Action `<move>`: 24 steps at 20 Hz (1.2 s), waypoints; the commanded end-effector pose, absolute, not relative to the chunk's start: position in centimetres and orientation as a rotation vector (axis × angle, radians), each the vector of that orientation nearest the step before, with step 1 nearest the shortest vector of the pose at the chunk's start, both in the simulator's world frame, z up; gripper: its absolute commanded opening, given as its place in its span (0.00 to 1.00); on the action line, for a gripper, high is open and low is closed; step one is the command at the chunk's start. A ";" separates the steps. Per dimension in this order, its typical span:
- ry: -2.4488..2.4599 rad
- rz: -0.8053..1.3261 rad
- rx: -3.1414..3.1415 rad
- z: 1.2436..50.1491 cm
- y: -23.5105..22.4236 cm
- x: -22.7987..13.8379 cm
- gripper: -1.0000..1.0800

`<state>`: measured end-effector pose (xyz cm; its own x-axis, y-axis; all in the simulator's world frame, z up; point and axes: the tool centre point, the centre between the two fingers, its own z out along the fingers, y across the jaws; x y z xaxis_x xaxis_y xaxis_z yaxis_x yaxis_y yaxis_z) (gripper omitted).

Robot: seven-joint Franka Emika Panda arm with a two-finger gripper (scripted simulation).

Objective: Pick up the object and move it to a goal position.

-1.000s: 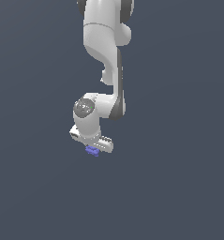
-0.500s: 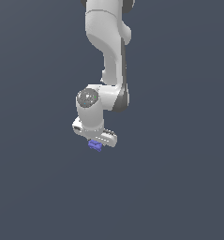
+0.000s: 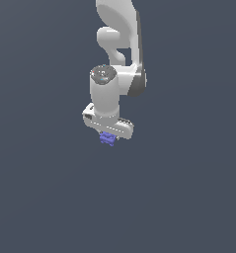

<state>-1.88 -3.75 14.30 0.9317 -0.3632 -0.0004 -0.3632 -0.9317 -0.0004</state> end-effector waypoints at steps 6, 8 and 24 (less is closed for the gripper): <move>0.581 0.000 -3.088 20.7 -0.6 -4.7 0.00; 0.581 -0.001 -3.088 22.2 0.1 -5.3 0.00; 0.581 0.000 -3.088 27.8 3.0 -7.4 0.00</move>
